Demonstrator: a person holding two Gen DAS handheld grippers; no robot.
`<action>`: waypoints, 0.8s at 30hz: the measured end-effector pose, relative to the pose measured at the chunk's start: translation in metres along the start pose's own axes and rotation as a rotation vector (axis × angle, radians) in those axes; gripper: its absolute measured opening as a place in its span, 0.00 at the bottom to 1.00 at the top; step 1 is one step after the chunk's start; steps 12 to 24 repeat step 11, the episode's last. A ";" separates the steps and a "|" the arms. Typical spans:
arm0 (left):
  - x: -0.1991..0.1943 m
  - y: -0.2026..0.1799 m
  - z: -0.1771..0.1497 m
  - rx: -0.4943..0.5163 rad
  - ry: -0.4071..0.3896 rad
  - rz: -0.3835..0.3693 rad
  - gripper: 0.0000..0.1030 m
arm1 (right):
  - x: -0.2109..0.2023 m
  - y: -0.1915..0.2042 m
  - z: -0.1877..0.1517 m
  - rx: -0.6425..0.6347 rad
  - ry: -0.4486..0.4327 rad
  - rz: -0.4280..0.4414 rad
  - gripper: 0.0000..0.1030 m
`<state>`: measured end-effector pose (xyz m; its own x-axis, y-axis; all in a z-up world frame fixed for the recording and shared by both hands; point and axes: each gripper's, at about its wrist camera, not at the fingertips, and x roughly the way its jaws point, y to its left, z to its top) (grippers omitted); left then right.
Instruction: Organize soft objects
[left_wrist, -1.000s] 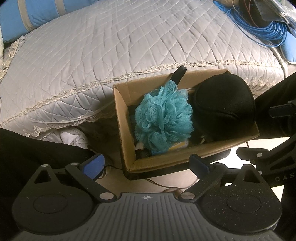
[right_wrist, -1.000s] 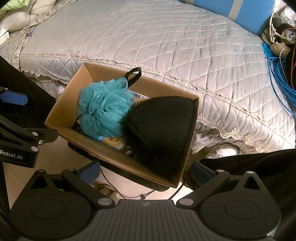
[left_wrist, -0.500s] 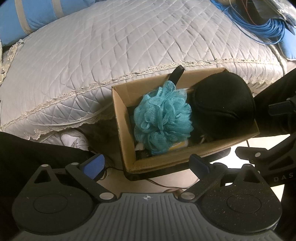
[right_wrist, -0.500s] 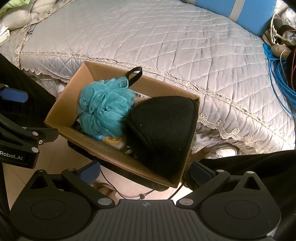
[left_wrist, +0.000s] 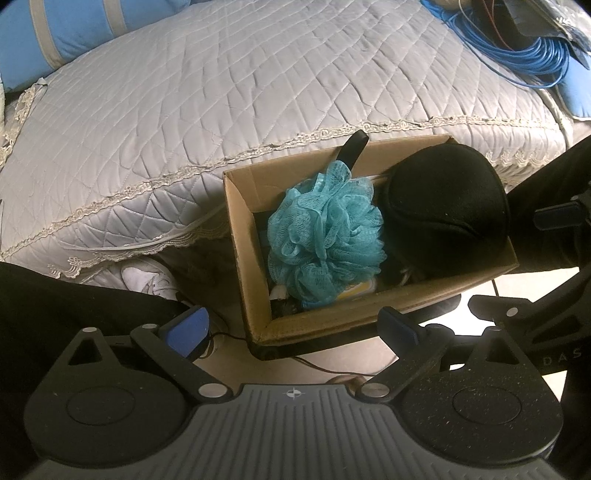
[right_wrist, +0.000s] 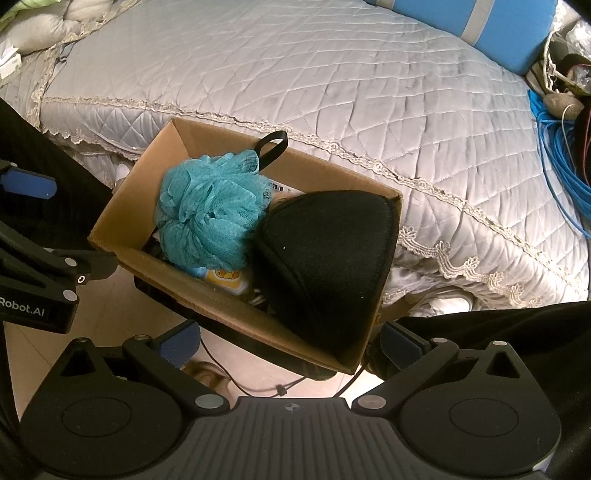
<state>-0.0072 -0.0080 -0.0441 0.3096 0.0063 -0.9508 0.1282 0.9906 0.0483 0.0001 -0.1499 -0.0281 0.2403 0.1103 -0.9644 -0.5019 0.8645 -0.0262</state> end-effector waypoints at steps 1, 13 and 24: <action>0.000 0.000 0.000 0.000 0.000 0.000 0.97 | 0.000 0.000 0.000 0.001 0.000 0.000 1.00; -0.001 -0.001 0.000 0.003 -0.005 -0.005 0.97 | 0.000 0.001 0.000 -0.001 0.001 -0.001 1.00; -0.001 -0.001 0.000 0.003 -0.005 -0.005 0.97 | 0.000 0.001 0.000 -0.001 0.001 -0.001 1.00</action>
